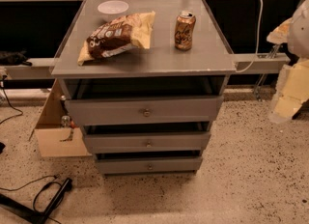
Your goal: Open top drawer
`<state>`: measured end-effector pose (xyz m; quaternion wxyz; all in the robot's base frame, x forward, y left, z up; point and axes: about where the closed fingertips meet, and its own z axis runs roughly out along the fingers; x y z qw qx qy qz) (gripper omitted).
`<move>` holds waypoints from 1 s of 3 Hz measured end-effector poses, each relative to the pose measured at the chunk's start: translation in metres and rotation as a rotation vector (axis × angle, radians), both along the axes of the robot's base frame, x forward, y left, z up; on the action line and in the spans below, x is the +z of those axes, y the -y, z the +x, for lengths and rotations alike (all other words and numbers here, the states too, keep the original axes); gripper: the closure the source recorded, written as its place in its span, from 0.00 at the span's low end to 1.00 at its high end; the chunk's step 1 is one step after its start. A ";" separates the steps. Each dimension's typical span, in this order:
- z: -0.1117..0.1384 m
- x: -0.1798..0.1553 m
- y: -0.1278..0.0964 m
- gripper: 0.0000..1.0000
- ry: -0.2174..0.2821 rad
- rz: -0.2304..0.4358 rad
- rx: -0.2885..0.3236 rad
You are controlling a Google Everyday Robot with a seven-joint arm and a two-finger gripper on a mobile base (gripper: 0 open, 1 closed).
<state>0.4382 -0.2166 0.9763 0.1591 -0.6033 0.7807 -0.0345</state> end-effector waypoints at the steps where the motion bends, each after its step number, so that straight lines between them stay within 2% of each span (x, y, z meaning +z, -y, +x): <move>1: 0.000 0.000 0.000 0.00 0.000 0.000 0.000; 2: 0.003 -0.030 0.002 0.00 -0.014 -0.004 0.007; 3: 0.013 -0.109 0.005 0.00 -0.037 -0.033 0.030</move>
Offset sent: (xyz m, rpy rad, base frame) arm 0.0114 -0.0081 -0.1272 -0.0148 0.0759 0.0308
